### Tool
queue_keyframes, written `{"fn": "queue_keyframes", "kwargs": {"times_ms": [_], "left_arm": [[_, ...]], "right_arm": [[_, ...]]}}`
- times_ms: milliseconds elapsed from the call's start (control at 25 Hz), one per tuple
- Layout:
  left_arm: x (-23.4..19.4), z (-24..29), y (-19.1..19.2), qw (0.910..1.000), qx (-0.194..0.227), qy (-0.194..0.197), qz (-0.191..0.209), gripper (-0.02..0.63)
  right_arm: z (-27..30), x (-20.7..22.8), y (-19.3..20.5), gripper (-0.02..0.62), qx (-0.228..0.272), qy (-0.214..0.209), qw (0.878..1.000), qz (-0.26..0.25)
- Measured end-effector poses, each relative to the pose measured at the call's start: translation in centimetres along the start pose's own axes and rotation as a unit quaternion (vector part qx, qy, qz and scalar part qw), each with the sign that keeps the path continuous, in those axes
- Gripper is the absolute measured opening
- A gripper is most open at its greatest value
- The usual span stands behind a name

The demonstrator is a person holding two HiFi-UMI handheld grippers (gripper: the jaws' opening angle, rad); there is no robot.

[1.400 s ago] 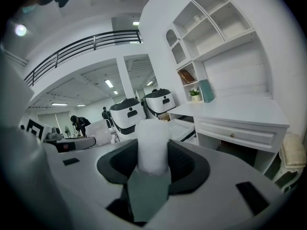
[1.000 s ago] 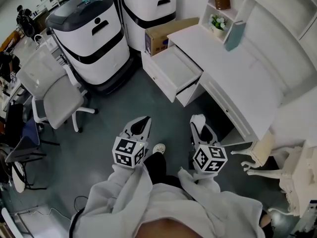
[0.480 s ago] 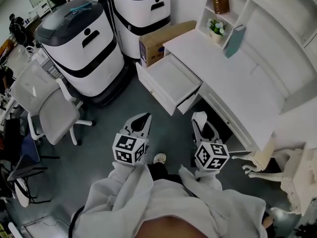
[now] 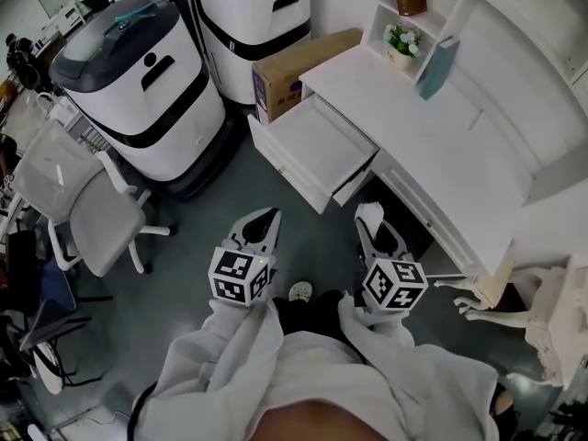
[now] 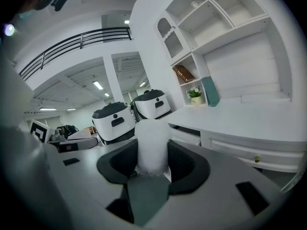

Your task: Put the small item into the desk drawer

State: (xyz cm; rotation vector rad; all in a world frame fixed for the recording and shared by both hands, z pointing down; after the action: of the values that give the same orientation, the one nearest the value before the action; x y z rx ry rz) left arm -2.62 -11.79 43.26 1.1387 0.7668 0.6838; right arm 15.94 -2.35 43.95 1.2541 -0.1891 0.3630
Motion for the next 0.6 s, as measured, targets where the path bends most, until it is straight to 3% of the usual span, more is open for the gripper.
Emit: {"fn": "queue_keyframes", "kwargs": {"times_ms": [600], "left_arm": [[-2.1, 0.1, 1.9, 0.9991, -0.015, -0.032, -0.024, 0.017]], "right_arm": [[2.6, 0.5, 0.9, 0.19, -0.027, -0.008, 1.0, -0.001]]}}
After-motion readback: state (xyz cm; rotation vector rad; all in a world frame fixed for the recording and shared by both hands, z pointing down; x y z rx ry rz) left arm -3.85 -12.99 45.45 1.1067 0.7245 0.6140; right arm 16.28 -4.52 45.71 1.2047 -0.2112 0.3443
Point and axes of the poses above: the fingertips, and each gripper's own axes: z forward along the fingers, x to its right, y out of its underside, the point moved 2 cm from there along -z, backward along the fingers, and after that the axes turned 5 degrees about x, right-handed, at the moved point
